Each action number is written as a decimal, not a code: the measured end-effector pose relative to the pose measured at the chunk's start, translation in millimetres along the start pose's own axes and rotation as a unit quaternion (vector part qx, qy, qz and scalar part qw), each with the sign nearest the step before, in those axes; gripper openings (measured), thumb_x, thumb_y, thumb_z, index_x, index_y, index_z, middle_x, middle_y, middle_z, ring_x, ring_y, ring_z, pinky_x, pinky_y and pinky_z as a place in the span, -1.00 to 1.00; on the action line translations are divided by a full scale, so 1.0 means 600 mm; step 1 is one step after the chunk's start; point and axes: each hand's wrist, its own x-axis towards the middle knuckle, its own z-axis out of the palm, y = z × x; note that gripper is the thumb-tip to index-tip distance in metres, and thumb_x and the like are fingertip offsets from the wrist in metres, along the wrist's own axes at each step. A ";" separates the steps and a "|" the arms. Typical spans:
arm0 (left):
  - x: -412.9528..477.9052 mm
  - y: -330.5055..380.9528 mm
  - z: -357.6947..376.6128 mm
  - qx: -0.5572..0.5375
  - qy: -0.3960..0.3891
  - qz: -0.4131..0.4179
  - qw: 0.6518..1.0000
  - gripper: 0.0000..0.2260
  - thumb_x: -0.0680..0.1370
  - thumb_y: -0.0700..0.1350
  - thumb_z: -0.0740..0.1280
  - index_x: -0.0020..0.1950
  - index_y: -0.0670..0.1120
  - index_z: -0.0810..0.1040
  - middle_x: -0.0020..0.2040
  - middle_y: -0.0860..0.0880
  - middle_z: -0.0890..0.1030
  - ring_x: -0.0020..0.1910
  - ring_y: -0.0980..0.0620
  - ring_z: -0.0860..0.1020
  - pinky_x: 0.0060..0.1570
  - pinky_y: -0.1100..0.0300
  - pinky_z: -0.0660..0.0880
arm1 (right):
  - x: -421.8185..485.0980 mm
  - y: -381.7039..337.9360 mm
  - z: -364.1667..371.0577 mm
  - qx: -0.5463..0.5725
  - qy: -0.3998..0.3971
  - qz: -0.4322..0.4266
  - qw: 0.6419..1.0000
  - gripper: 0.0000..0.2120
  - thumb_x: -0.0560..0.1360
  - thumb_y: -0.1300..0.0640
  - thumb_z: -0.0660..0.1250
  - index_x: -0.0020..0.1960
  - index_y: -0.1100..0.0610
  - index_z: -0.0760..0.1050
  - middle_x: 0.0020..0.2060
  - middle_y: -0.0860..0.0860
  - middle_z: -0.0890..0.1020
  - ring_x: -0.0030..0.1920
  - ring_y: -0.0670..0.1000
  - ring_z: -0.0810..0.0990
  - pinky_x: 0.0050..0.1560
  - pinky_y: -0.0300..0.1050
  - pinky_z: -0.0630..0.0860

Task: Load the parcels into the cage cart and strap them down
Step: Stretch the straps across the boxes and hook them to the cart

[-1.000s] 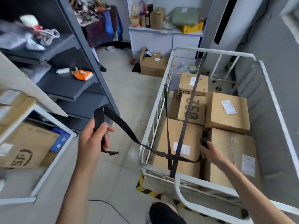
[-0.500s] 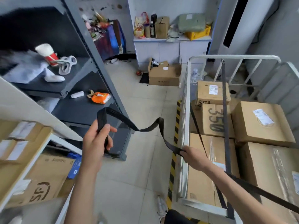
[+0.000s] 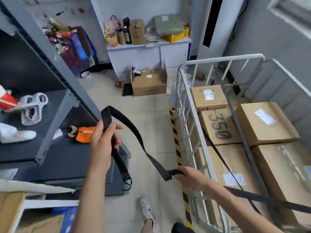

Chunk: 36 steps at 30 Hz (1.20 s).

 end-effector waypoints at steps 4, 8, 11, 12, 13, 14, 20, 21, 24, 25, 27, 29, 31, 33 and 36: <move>0.151 0.006 -0.007 -0.019 -0.055 0.003 0.998 -0.88 0.61 -0.06 0.27 0.08 0.05 0.58 -0.14 -0.03 0.64 -0.45 0.06 0.41 -0.49 0.23 0.34 | 0.044 -0.047 -0.048 0.012 0.085 0.024 0.996 -0.84 0.65 0.02 0.18 -0.02 0.05 0.47 -0.25 -0.04 0.59 -0.31 -0.10 0.52 -0.24 -0.14 0.48; 0.270 0.014 0.018 -0.048 -0.100 -0.002 0.994 -0.87 0.61 -0.05 0.29 0.11 0.05 0.59 -0.09 -0.06 0.65 -0.43 0.05 0.43 -0.47 0.23 0.37 | 0.069 -0.060 -0.104 0.039 0.155 0.060 0.985 -0.84 0.66 0.01 0.18 -0.08 -0.08 0.45 -0.23 -0.07 0.61 -0.30 -0.12 0.56 -0.24 -0.17 0.53; 0.343 0.009 0.054 -0.050 -0.125 -0.012 0.991 -0.85 0.62 -0.05 0.28 0.15 0.06 0.58 -0.06 -0.07 0.65 -0.42 0.04 0.43 -0.47 0.24 0.38 | 0.095 -0.054 -0.151 0.044 0.186 0.093 0.977 -0.84 0.66 -0.02 0.18 -0.06 -0.04 0.46 -0.23 -0.07 0.62 -0.25 -0.08 0.58 -0.14 -0.04 0.58; 0.366 0.005 0.070 -0.054 -0.132 -0.018 0.990 -0.86 0.63 -0.07 0.27 0.14 0.07 0.59 -0.06 -0.07 0.65 -0.42 0.04 0.43 -0.47 0.24 0.39 | 0.106 -0.050 -0.169 0.036 0.200 0.104 0.974 -0.83 0.65 -0.03 0.18 -0.05 -0.03 0.47 -0.23 -0.09 0.61 -0.23 -0.09 0.58 -0.13 -0.04 0.56; 0.391 0.000 0.086 -0.060 -0.134 -0.025 0.989 -0.86 0.63 -0.09 0.27 0.11 0.07 0.59 -0.06 -0.07 0.65 -0.41 0.04 0.44 -0.46 0.24 0.38 | 0.118 -0.046 -0.187 0.027 0.213 0.115 0.970 -0.83 0.65 -0.05 0.18 -0.05 -0.03 0.46 -0.24 -0.12 0.60 -0.22 -0.10 0.57 -0.16 -0.08 0.53; 0.418 -0.006 0.103 -0.069 -0.133 -0.032 0.988 -0.87 0.64 -0.10 0.26 0.10 0.06 0.58 -0.06 -0.07 0.65 -0.40 0.05 0.44 -0.46 0.25 0.37 | 0.131 -0.040 -0.206 0.020 0.222 0.125 0.967 -0.84 0.64 -0.06 0.19 -0.05 -0.03 0.46 -0.25 -0.14 0.59 -0.23 -0.11 0.56 -0.20 -0.11 0.50; 0.615 -0.029 0.205 -0.130 -0.119 -0.068 0.982 -0.81 0.64 -0.21 0.22 0.13 0.01 0.57 -0.07 -0.05 0.65 -0.41 0.07 0.43 -0.49 0.27 0.26 | 0.230 -0.010 -0.353 0.043 0.215 0.154 0.963 -0.87 0.59 0.02 0.22 -0.14 -0.06 0.41 -0.25 -0.10 0.61 -0.26 -0.08 0.58 -0.27 -0.15 0.50; 0.651 -0.030 0.224 -0.129 -0.119 -0.067 0.982 -0.80 0.64 -0.22 0.21 0.10 0.02 0.57 -0.08 -0.05 0.66 -0.42 0.07 0.44 -0.50 0.26 0.25 | 0.247 -0.010 -0.385 0.043 0.215 0.156 0.963 -0.87 0.59 0.02 0.22 -0.15 -0.05 0.41 -0.26 -0.09 0.59 -0.26 -0.07 0.57 -0.28 -0.14 0.47; 0.766 -0.033 0.279 -0.090 -0.131 -0.069 0.985 -0.73 0.63 -0.22 0.20 0.07 0.07 0.63 -0.07 -0.03 0.68 -0.42 0.07 0.44 -0.51 0.27 0.27 | 0.294 -0.024 -0.482 0.064 0.216 0.144 0.963 -0.87 0.60 0.01 0.22 -0.11 -0.01 0.45 -0.22 -0.07 0.60 -0.19 -0.01 0.58 -0.14 -0.01 0.53; 0.806 -0.034 0.299 -0.072 -0.143 -0.065 0.985 -0.68 0.61 -0.25 0.17 0.04 0.07 0.66 -0.08 -0.05 0.67 -0.43 0.07 0.44 -0.51 0.27 0.28 | 0.311 -0.033 -0.515 0.075 0.215 0.141 0.964 -0.86 0.61 0.01 0.22 -0.10 -0.01 0.46 -0.21 -0.05 0.62 -0.18 0.00 0.60 -0.10 0.01 0.54; 0.878 -0.044 0.338 -0.013 -0.177 -0.058 0.982 -0.58 0.57 -0.32 0.10 -0.11 0.06 0.68 -0.14 -0.10 0.64 -0.46 0.08 0.43 -0.52 0.28 0.28 | 0.345 -0.051 -0.578 0.098 0.213 0.122 0.964 -0.84 0.63 0.02 0.21 -0.08 0.01 0.49 -0.21 -0.03 0.65 -0.20 -0.01 0.63 -0.08 0.01 0.58; 0.942 -0.058 0.364 0.061 -0.182 -0.058 0.980 -0.53 0.54 -0.35 0.06 -0.29 0.05 0.64 -0.24 -0.08 0.60 -0.51 0.11 0.42 -0.53 0.29 0.27 | 0.379 -0.077 -0.632 0.111 0.200 0.102 0.968 -0.83 0.66 0.04 0.19 -0.05 0.05 0.50 -0.23 -0.01 0.65 -0.22 0.01 0.64 -0.08 -0.01 0.59; 1.016 -0.069 0.393 0.095 -0.166 -0.056 0.980 -0.54 0.54 -0.35 0.06 -0.29 0.05 0.62 -0.24 -0.14 0.58 -0.53 0.12 0.39 -0.55 0.30 0.26 | 0.419 -0.094 -0.683 0.110 0.190 0.100 0.971 -0.82 0.66 0.06 0.18 -0.02 0.10 0.50 -0.22 -0.01 0.65 -0.24 0.00 0.62 -0.07 -0.01 0.58; 1.091 -0.081 0.415 0.114 -0.177 -0.051 0.976 -0.55 0.52 -0.37 0.07 -0.22 0.04 0.66 -0.17 -0.16 0.60 -0.53 0.12 0.39 -0.55 0.31 0.28 | 0.459 -0.105 -0.729 0.127 0.189 0.109 0.968 -0.81 0.66 0.08 0.18 0.01 0.16 0.50 -0.19 0.02 0.66 -0.24 -0.03 0.60 -0.06 -0.01 0.58; 1.185 -0.100 0.461 0.214 -0.273 -0.030 0.937 -0.50 0.51 -0.41 0.14 -0.10 0.13 0.71 -0.30 0.06 0.64 -0.48 0.16 0.43 -0.44 0.25 0.37 | 0.525 -0.120 -0.792 0.143 0.180 0.097 0.968 -0.83 0.67 0.10 0.19 -0.04 0.13 0.47 -0.24 0.00 0.62 -0.29 -0.10 0.58 -0.17 -0.15 0.55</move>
